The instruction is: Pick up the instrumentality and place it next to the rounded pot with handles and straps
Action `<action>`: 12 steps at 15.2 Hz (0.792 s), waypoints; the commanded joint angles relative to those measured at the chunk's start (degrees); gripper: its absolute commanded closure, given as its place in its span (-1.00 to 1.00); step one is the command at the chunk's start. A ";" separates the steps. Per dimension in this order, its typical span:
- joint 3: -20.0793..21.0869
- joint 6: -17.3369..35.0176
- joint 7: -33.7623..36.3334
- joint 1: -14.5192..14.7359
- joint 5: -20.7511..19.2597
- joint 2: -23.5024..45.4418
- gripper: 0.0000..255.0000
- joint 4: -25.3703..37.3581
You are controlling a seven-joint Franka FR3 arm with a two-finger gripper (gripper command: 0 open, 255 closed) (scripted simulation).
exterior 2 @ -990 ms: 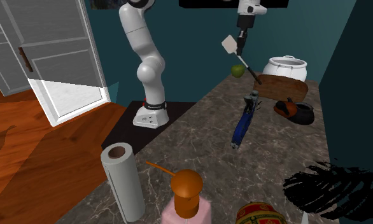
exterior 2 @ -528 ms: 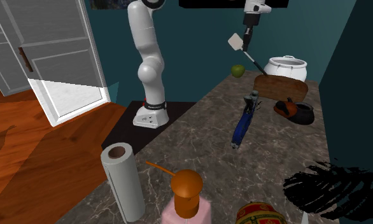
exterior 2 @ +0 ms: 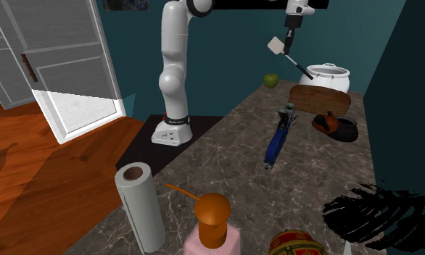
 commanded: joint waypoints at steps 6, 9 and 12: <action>0.37 4.32 1.31 0.62 -0.39 1.68 1.00 -2.72; 0.33 6.69 1.34 0.55 -0.36 1.52 1.00 -5.25; 0.30 9.01 1.39 0.49 -0.37 1.49 1.00 -7.60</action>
